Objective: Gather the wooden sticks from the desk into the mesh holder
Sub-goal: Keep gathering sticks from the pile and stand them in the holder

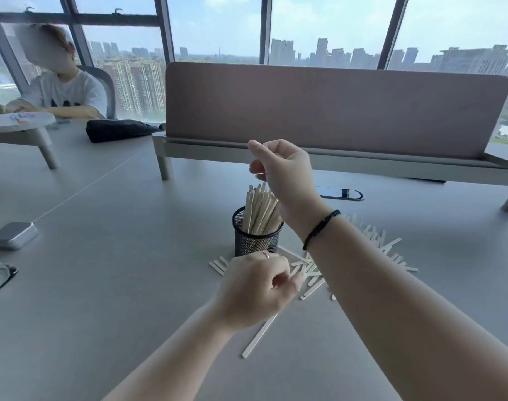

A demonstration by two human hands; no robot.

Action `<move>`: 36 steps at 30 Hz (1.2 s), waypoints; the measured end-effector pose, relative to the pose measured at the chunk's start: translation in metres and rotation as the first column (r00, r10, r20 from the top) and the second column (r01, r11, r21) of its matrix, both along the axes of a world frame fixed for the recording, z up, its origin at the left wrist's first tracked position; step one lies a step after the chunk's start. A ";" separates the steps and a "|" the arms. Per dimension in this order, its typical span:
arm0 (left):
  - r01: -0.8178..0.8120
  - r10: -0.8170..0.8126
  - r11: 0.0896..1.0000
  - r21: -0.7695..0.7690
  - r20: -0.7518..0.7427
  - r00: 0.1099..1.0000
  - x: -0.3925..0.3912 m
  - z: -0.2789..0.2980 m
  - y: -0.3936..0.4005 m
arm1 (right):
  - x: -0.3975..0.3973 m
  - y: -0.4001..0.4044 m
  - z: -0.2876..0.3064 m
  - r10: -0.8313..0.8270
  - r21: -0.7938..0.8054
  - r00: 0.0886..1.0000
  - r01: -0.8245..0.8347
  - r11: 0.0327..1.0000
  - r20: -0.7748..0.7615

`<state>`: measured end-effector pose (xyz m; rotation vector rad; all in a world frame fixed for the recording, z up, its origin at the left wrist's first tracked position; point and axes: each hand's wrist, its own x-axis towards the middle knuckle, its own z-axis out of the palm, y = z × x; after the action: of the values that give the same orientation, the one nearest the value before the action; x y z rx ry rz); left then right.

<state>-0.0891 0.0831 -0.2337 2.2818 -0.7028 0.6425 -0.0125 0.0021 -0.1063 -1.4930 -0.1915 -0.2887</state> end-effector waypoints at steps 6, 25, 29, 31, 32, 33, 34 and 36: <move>0.111 -0.071 0.966 0.235 -0.170 0.983 0.000 -0.005 0.002 | -0.010 -0.034 -0.019 -0.071 -0.118 0.995 0.078 0.990 0.065; 0.206 -0.027 0.911 0.358 -0.446 0.895 0.008 -0.019 -0.016 | -0.030 -0.236 -0.141 -0.301 -0.953 0.946 -0.021 0.303 -0.116; 0.215 -0.029 0.905 0.367 -0.451 0.892 0.007 -0.015 -0.038 | -0.026 -0.224 -0.143 -0.235 -0.966 0.966 -0.051 0.255 -0.113; 0.227 -0.038 0.898 0.377 -0.447 0.894 0.007 -0.011 -0.052 | -0.027 -0.221 -0.145 -0.211 -0.969 0.971 -0.060 0.241 -0.112; 0.228 -0.043 0.900 0.372 -0.444 0.895 0.007 -0.010 -0.062 | -0.027 -0.220 -0.146 -0.203 -0.970 0.974 -0.053 0.239 -0.104; 0.227 -0.050 0.906 0.358 -0.441 0.896 0.008 -0.010 -0.072 | -0.027 -0.220 -0.147 -0.199 -0.971 0.976 -0.039 0.238 -0.088; 0.225 -0.059 0.914 0.338 -0.438 0.897 0.008 -0.010 -0.082 | -0.026 -0.220 -0.148 -0.197 -0.971 0.978 -0.023 0.238 -0.071; 0.224 -0.093 0.937 0.269 -0.426 0.900 0.011 -0.014 -0.103 | -0.025 -0.222 -0.149 -0.189 -0.967 0.981 0.002 0.256 -0.048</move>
<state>-0.0778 -0.0196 -0.2475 2.4966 -0.8155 -0.0393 -0.0377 -0.2197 -0.2556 -2.8200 -0.1463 -0.1210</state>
